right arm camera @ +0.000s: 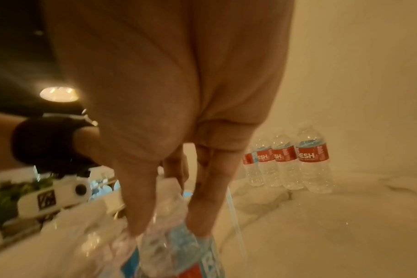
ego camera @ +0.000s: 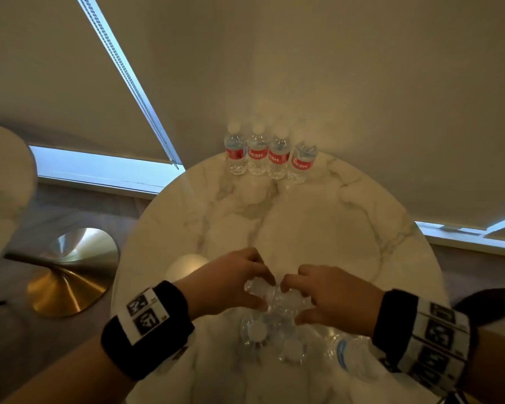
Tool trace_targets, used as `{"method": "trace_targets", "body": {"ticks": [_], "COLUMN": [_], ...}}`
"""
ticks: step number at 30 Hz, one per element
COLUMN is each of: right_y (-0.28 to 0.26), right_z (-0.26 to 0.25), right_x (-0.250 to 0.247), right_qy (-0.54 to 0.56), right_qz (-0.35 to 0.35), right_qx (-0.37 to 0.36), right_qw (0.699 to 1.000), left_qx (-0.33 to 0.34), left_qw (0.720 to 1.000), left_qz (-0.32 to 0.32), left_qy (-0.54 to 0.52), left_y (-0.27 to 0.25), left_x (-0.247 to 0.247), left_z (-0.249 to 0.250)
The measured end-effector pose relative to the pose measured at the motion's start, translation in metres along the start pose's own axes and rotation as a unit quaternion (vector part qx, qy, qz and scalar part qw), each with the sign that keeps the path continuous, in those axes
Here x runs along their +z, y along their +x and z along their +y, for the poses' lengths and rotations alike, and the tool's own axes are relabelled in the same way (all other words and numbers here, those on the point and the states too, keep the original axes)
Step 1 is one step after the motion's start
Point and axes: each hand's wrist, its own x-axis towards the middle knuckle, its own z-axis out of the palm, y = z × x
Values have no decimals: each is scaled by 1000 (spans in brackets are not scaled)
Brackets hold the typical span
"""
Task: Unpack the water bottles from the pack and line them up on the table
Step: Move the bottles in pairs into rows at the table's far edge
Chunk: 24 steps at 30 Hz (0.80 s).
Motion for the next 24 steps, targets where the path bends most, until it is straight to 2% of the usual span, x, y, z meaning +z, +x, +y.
{"method": "trace_targets", "body": {"ticks": [3, 10, 13, 16, 24], "right_y": [11, 86, 127, 163, 211], "right_z": [3, 38, 45, 48, 50], "right_x": [-5, -82, -112, -135, -155], "right_qy": [-1, 31, 22, 22, 21], "right_qz": [47, 129, 155, 175, 233], "right_qx": [1, 103, 119, 127, 123], "right_qw": [999, 986, 980, 976, 964], "left_qx": [2, -73, -108, -131, -153], "left_qw": [999, 980, 972, 964, 935], "left_qz": [35, 184, 209, 231, 306], "left_qy": [9, 7, 9, -33, -91], "left_y": [10, 62, 91, 113, 147], "left_x": [-2, -84, -114, -133, -146], "left_z": [-7, -60, -87, -109, -121]}}
